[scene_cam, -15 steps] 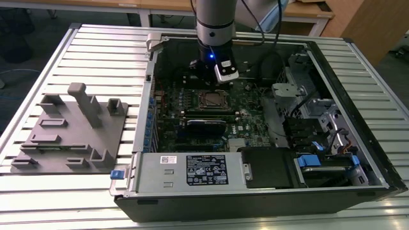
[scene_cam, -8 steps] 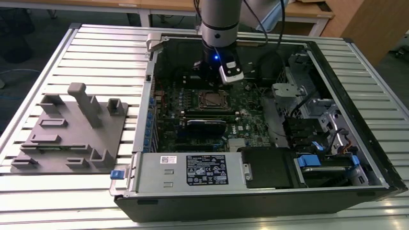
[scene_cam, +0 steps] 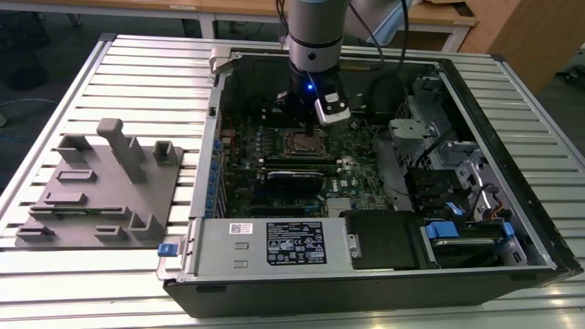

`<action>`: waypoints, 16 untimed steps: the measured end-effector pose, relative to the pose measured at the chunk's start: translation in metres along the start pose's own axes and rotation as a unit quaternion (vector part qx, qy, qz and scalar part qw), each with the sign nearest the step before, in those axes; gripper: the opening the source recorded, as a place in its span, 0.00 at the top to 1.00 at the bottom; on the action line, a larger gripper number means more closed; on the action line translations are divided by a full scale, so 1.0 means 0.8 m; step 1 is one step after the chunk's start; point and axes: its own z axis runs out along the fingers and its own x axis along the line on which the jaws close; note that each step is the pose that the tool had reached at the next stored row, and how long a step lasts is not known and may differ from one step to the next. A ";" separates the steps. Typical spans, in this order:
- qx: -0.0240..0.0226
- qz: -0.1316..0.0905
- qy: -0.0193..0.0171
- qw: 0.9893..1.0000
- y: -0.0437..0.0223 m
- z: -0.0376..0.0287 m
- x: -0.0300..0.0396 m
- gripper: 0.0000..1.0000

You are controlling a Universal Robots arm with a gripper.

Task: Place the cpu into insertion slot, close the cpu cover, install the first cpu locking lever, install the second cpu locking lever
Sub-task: 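Install the first cpu locking lever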

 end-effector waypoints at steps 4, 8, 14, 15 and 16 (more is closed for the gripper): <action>0.000 0.000 0.000 1.000 -0.0104 -0.0009 -0.0006 0.90; 0.000 -0.001 0.000 1.000 -0.0125 -0.0011 -0.0007 0.90; 0.003 0.000 0.007 1.000 -0.0126 -0.0006 -0.0009 0.90; 0.003 0.000 0.007 1.000 -0.0126 -0.0006 -0.0009 0.90; 0.003 0.000 0.007 1.000 -0.0126 -0.0006 -0.0008 0.90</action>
